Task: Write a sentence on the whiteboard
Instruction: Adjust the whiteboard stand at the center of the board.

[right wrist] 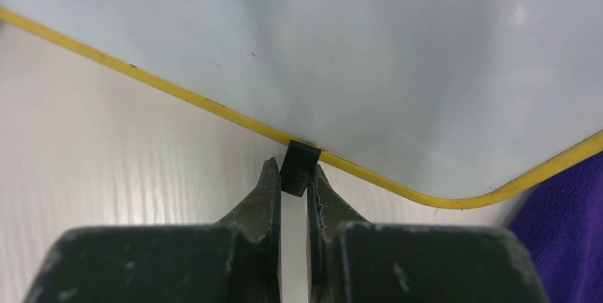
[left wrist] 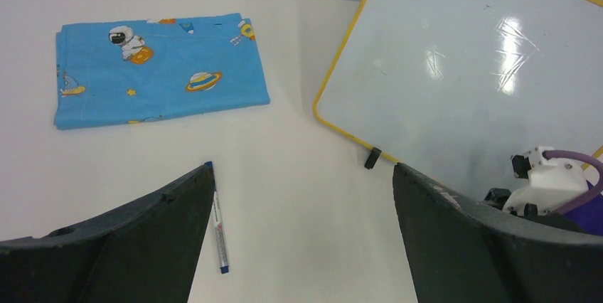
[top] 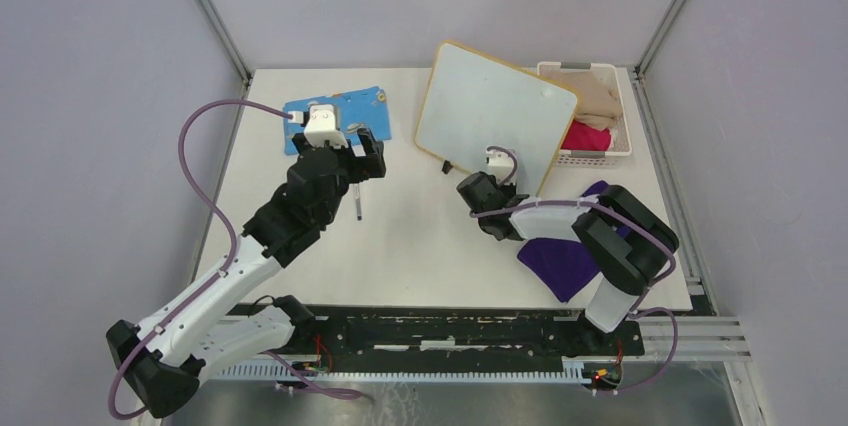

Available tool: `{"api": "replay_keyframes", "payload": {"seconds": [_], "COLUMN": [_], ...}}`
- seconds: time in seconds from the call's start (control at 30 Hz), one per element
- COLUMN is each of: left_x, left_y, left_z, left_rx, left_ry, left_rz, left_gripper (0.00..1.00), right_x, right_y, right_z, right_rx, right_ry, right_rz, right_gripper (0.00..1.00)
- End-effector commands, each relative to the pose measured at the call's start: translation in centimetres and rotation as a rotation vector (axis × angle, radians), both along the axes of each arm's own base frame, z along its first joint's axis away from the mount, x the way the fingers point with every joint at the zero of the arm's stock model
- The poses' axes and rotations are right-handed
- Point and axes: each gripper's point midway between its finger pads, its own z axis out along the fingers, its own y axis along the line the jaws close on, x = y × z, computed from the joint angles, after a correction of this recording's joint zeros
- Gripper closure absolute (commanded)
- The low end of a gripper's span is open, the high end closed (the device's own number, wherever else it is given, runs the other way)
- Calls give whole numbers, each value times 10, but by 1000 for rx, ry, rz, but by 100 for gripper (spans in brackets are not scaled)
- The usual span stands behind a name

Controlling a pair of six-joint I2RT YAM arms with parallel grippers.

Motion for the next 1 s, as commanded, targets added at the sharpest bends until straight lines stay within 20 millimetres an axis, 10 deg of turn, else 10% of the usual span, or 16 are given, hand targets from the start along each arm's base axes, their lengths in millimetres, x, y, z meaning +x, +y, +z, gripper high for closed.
{"api": "replay_keyframes", "payload": {"seconds": [0.0,0.17,0.33,0.43,0.97], "left_x": [2,3,3,3,2], "left_y": [-4,-8,-9,-10,-9], "left_z": [16,13,11,10,11], "left_rx": [-59,-58,-56,-54,-54], "left_ry": [-29,-19,-13,-12,-14], "left_rz": [2,-9,-14,-15,-10], "left_gripper": [0,0,1,1,1], "right_x": [-27,-37,-35,-33,-8], "right_y": [27,23,26,29,26], "right_z": [2,1,6,10,13], "right_rx": [-60,-5,22,36,85], "right_ry": [38,37,28,21,6], "right_rz": [265,255,237,224,142], "right_gripper": [100,98,51,41,58]}}
